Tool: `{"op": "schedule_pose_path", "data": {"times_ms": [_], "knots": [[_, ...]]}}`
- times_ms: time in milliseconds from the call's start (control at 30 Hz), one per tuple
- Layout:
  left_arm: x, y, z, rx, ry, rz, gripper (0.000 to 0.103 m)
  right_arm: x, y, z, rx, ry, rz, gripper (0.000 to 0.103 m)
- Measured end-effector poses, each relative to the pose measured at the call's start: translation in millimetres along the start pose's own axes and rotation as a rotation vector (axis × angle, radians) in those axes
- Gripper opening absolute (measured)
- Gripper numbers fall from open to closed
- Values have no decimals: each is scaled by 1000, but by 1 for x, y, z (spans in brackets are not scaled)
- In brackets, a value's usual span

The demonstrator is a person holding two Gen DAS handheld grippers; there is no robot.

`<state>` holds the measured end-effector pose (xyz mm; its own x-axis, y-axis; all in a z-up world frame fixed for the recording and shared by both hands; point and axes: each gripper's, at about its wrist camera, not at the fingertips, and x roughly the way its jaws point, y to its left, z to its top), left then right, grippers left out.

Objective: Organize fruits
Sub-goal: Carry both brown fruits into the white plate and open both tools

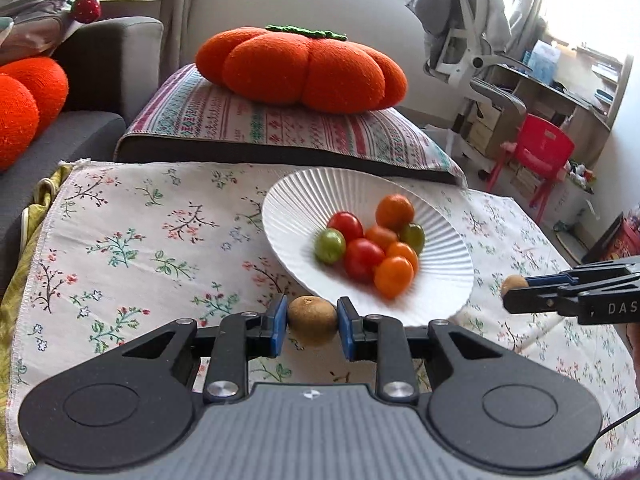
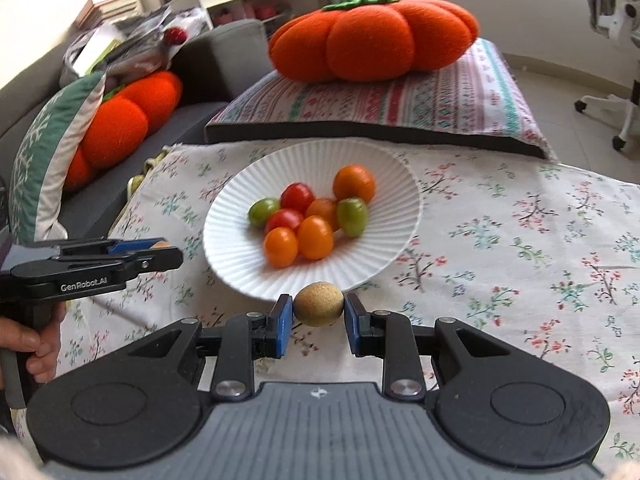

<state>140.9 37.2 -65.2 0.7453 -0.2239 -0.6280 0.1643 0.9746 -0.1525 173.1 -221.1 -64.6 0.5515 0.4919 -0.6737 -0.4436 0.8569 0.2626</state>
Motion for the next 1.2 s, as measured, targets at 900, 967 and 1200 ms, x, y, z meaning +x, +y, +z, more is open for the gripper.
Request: {"op": "schedule_pose_path", "data": {"times_ms": [900,967,1200], "knots": [[31,-25,22,87,-14,4,8,20,-28,18,63,-87,-52,25],[36,-29,23,101,-9,0,8,22,-26,20,52,-89,-50,25],[51,-40,18,164,11,-3,9,38,-18,21,-4,-72,-57,25]]}}
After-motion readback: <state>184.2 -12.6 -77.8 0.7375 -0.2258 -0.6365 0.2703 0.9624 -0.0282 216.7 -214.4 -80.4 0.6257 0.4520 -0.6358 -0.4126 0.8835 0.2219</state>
